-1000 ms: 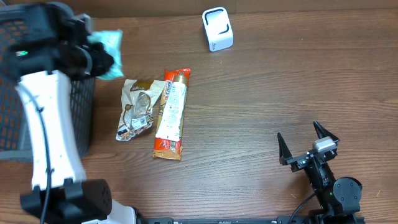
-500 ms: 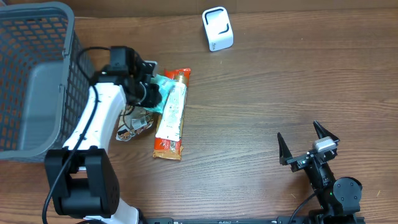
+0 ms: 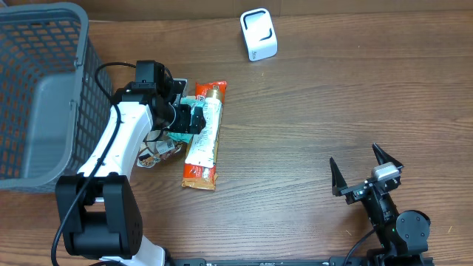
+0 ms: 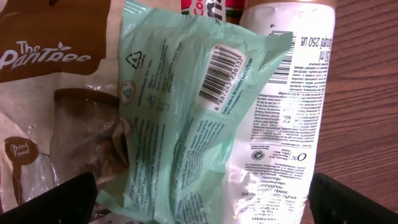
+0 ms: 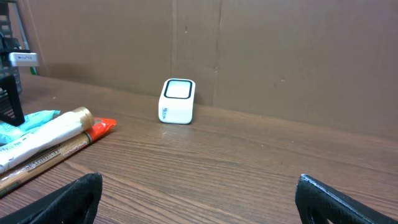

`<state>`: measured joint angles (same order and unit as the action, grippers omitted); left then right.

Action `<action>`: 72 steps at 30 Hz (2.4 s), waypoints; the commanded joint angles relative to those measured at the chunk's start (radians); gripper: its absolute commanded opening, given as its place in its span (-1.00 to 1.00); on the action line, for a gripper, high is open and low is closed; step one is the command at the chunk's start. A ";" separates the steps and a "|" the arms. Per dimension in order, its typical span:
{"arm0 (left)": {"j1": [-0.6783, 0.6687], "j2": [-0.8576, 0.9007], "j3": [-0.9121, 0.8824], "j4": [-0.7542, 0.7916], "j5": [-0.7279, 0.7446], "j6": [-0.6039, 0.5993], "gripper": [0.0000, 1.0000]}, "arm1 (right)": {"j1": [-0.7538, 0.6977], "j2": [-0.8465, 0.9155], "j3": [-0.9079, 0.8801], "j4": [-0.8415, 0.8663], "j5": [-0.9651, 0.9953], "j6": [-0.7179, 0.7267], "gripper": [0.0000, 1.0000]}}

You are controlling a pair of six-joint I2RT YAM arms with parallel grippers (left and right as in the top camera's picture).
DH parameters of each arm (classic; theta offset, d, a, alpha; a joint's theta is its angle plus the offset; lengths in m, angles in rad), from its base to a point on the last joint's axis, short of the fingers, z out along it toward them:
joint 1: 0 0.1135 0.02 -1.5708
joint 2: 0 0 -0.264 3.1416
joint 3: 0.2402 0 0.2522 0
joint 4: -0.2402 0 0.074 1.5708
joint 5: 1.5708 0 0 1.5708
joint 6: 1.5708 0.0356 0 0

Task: Scan the item barcode
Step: 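Place green wipes pack on table pile and raise left arm, then move right gripper to item pile and grasp white lotion tube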

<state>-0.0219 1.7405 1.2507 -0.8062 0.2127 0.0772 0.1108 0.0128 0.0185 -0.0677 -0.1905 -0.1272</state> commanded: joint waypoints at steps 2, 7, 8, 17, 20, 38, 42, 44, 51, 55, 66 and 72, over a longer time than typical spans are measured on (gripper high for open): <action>0.008 -0.017 0.049 -0.021 0.017 -0.038 1.00 | -0.002 -0.010 -0.010 0.006 0.011 0.006 1.00; 0.028 -0.048 0.229 -0.154 0.024 -0.072 1.00 | -0.002 -0.010 -0.010 0.006 0.011 0.006 1.00; 0.034 -0.055 0.279 -0.190 0.024 -0.075 1.00 | -0.002 -0.010 -0.010 0.006 0.011 0.006 1.00; 0.109 -0.070 0.591 -0.402 0.024 -0.079 0.99 | -0.002 -0.010 -0.010 0.007 0.011 0.006 1.00; 0.115 -0.070 0.600 -0.414 0.019 -0.077 1.00 | -0.002 -0.010 -0.010 0.010 0.011 0.006 1.00; 0.113 -0.067 0.600 -0.394 -0.013 -0.077 0.99 | -0.003 0.331 0.463 -0.172 -0.155 0.067 0.99; 0.113 -0.067 0.600 -0.394 -0.013 -0.077 1.00 | -0.003 0.665 0.787 -0.327 -0.336 0.067 0.99; 0.113 -0.067 0.600 -0.394 -0.013 -0.077 0.99 | 0.001 0.836 0.962 -0.428 -0.449 0.068 1.00; 0.113 -0.067 0.600 -0.394 -0.013 -0.077 0.99 | 0.126 1.413 1.479 -0.790 -0.605 0.077 1.00; 0.113 -0.067 0.600 -0.394 -0.013 -0.077 0.99 | 0.224 1.640 1.574 -0.799 -0.665 0.081 1.00; 0.113 -0.067 0.600 -0.394 -0.013 -0.077 0.99 | 0.332 1.963 1.573 -0.514 -0.584 0.603 0.89; 0.113 -0.067 0.600 -0.394 -0.013 -0.077 1.00 | 0.376 1.962 1.603 -0.563 -0.448 0.619 0.89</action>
<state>0.0933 1.6741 1.8351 -1.2030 0.2008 0.0059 0.4736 1.9881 1.5688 -0.6151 -0.7399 0.4366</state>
